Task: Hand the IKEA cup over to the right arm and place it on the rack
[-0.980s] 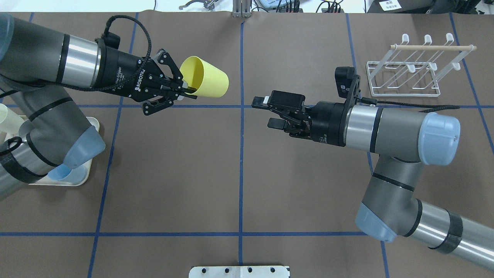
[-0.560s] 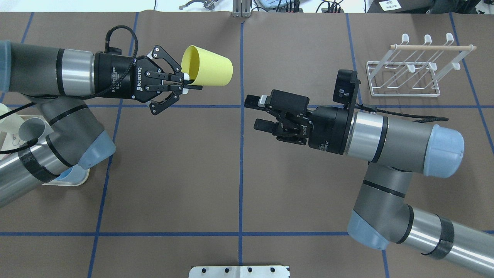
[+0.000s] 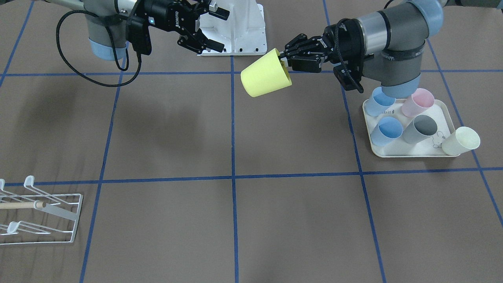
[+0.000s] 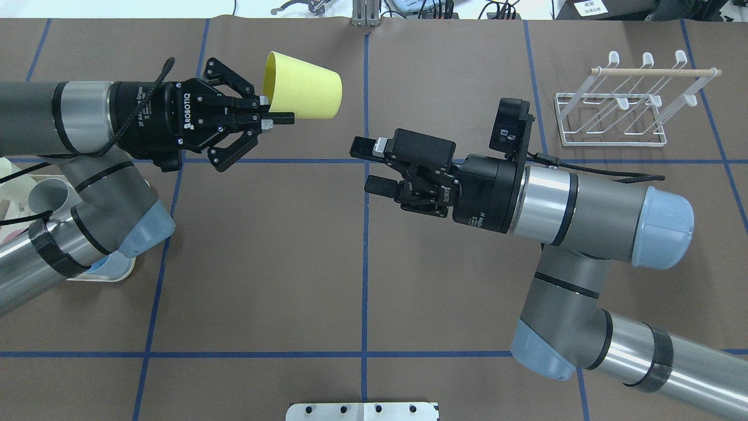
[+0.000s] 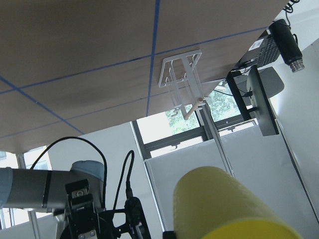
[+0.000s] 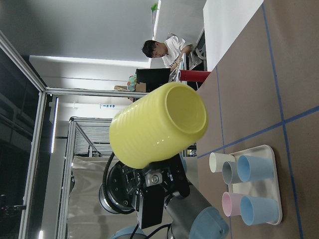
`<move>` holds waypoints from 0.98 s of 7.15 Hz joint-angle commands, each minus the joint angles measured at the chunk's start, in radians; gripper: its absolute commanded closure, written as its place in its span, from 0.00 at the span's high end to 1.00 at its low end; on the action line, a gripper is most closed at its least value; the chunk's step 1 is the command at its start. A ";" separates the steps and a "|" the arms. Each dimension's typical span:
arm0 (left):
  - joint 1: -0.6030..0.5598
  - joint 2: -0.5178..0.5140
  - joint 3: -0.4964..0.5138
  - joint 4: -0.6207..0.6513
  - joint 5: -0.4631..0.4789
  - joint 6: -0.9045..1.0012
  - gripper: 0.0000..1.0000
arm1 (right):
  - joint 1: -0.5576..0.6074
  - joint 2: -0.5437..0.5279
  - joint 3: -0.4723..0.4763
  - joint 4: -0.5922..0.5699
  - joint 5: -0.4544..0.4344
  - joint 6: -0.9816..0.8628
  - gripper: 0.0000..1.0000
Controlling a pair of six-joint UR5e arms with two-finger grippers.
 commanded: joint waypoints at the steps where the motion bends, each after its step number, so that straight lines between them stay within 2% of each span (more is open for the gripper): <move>1: 0.038 0.003 -0.032 -0.034 0.000 -0.067 0.00 | -0.005 0.006 -0.001 0.020 -0.001 -0.001 0.99; 4: 0.061 0.021 -0.064 -0.042 0.002 -0.113 0.00 | -0.014 0.027 -0.002 0.024 -0.003 -0.001 0.99; 7: 0.081 0.044 -0.088 -0.086 0.003 -0.137 0.00 | -0.032 0.035 -0.004 0.024 -0.047 -0.003 0.99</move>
